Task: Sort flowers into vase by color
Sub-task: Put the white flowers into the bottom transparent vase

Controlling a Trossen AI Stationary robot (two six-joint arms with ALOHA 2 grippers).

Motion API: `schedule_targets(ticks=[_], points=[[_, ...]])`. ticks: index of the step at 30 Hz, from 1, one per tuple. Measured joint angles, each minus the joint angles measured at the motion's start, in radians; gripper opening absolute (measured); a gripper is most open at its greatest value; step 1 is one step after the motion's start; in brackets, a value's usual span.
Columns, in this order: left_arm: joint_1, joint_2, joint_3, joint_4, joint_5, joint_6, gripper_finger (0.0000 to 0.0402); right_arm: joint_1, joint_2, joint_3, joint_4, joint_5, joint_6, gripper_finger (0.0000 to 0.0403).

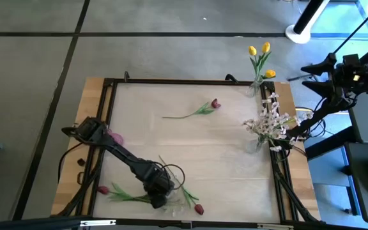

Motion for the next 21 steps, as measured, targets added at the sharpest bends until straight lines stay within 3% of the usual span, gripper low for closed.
schedule_targets(ticks=[8,12,17,21], points=[[0.104,-0.129,0.155,-0.245,-0.337,0.104,0.0002,0.000,0.084,0.003,0.134,-0.007,-0.213,0.0292],[0.187,-0.205,0.237,-0.309,-0.574,0.164,0.0001,0.000,0.139,0.003,0.186,0.001,-0.289,0.0292],[0.275,-0.312,0.301,-0.281,-0.864,0.248,0.0001,0.000,0.215,0.000,0.195,0.021,-0.282,0.0292],[0.351,-0.379,0.310,-0.086,-1.026,0.380,0.0000,0.000,0.270,0.000,0.184,0.019,-0.201,0.0292]])
